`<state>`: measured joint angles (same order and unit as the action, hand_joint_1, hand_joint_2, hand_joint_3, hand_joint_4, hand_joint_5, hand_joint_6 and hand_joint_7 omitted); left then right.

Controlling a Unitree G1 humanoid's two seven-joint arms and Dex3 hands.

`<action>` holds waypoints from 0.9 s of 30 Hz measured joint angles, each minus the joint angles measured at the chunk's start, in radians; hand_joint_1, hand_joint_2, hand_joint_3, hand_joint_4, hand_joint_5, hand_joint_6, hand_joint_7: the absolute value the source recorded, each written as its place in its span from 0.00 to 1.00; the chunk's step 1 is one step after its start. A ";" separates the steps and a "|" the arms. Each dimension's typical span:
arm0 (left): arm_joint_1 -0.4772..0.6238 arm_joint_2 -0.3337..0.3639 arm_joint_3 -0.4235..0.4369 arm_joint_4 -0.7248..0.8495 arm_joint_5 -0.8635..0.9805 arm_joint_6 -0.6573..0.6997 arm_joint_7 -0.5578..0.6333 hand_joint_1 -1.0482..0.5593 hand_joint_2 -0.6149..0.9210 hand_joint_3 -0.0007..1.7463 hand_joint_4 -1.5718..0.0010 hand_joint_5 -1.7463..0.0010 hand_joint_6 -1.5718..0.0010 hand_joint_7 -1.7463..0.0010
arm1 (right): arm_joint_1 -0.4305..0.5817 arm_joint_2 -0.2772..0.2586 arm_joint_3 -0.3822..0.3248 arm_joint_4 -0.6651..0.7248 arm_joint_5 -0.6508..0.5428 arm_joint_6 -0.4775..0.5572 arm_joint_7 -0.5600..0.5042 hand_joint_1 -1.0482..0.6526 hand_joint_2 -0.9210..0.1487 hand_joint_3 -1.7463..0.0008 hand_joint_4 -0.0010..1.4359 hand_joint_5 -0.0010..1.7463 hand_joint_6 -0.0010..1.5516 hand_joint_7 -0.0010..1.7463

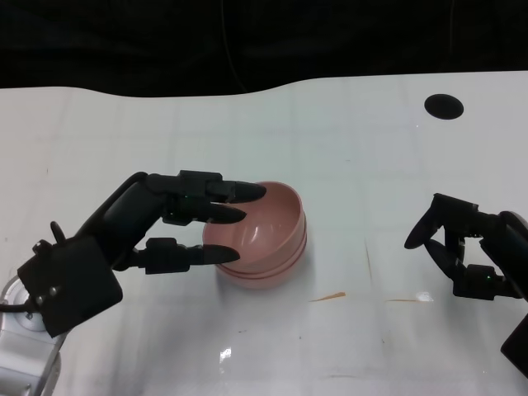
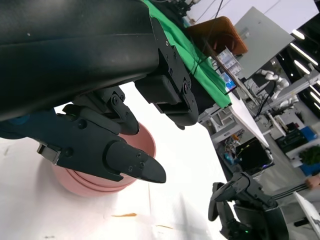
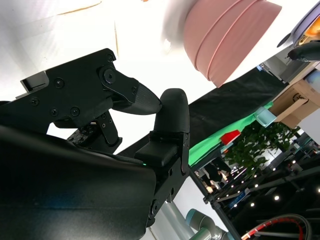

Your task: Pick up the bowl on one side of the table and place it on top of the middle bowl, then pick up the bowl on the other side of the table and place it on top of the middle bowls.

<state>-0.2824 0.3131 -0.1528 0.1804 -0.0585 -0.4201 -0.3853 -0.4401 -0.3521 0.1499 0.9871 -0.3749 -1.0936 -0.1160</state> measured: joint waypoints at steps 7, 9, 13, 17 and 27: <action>0.048 -0.067 0.090 -0.003 -0.192 0.006 -0.075 0.52 0.68 0.53 0.65 0.45 0.50 0.89 | 0.000 0.000 -0.001 0.000 0.000 -0.001 0.000 0.45 0.09 0.56 0.55 1.00 0.42 0.89; 0.056 -0.074 0.101 -0.003 -0.195 0.007 -0.086 0.51 0.64 0.61 0.69 0.38 0.51 0.87 | 0.000 0.000 -0.001 0.000 0.000 -0.001 0.000 0.45 0.09 0.56 0.55 1.00 0.42 0.89; 0.075 -0.104 0.138 -0.003 -0.218 0.001 -0.084 0.48 0.59 0.67 0.67 0.21 0.60 0.56 | -0.001 0.000 -0.001 0.001 0.003 -0.007 0.004 0.46 0.09 0.55 0.54 1.00 0.41 0.90; 0.108 -0.140 0.166 -0.003 -0.193 -0.030 -0.048 0.48 0.57 0.70 0.65 0.17 0.60 0.49 | -0.001 -0.002 -0.002 0.001 0.003 -0.008 0.008 0.46 0.09 0.55 0.54 1.00 0.41 0.90; 0.125 -0.204 0.224 0.026 -0.176 -0.105 0.001 0.69 0.57 0.85 0.50 0.04 0.47 0.22 | -0.001 -0.002 -0.005 0.001 0.007 -0.008 0.016 0.46 0.10 0.54 0.55 1.00 0.41 0.90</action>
<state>-0.1577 0.1089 0.0709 0.2059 -0.2349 -0.5248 -0.3838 -0.4410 -0.3542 0.1445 0.9880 -0.3683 -1.1014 -0.0997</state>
